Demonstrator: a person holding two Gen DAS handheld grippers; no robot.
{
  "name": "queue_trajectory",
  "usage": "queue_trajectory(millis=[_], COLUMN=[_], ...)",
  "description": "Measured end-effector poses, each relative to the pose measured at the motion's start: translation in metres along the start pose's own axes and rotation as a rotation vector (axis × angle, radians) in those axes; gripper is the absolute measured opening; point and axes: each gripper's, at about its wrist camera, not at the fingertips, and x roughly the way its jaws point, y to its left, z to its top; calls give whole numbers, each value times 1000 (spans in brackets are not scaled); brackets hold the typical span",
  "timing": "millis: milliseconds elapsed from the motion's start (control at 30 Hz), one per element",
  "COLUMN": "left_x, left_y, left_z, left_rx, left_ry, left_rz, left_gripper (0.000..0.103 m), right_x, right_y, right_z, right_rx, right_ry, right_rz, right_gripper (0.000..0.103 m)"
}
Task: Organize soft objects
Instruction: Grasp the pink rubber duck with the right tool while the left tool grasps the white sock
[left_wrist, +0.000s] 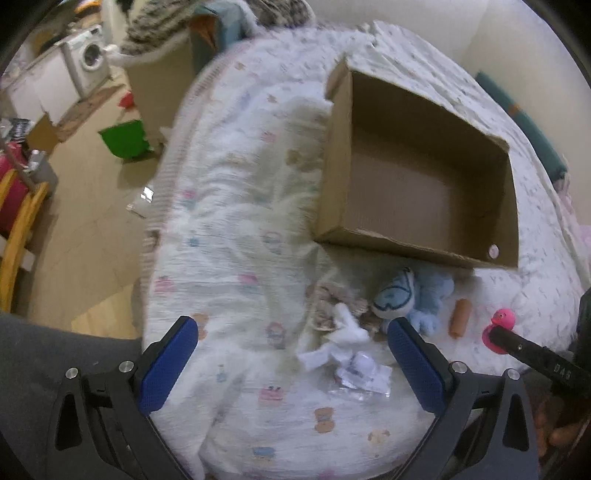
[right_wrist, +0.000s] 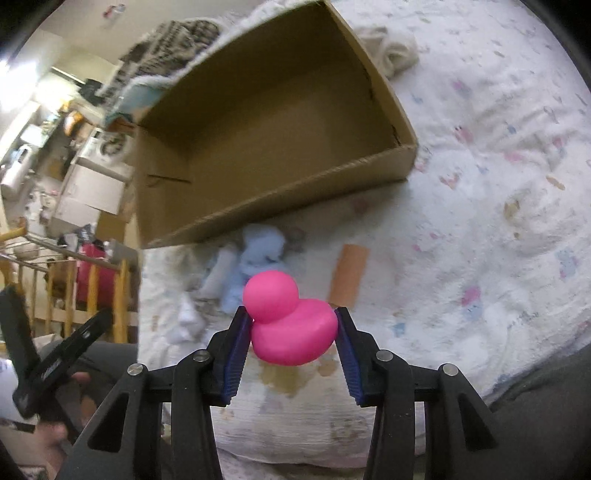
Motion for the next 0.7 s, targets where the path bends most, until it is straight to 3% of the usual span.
queue_trajectory(millis=[133, 267, 433, 467, 567, 700], left_x=[30, 61, 82, 84, 90, 81], left_y=[-16, -24, -30, -30, -29, -29], left_z=[2, -2, -8, -10, -14, -23], left_rx=[53, 34, 46, 45, 52, 72], left_ry=[112, 218, 248, 258, 290, 275], left_rz=[-9, -58, -65, -73, -79, -89], left_gripper=[88, 70, 68, 64, 29, 27], right_x=[-10, -7, -7, -6, -3, -4], right_y=[-10, -14, -19, -19, -19, -19], right_z=[6, 12, 16, 16, 16, 16], right_rx=[11, 31, 35, 38, 40, 32], right_ry=[-22, -11, -6, -3, 0, -1], right_rz=[19, 14, 14, 14, 12, 15], right_gripper=[47, 47, 47, 47, 47, 47])
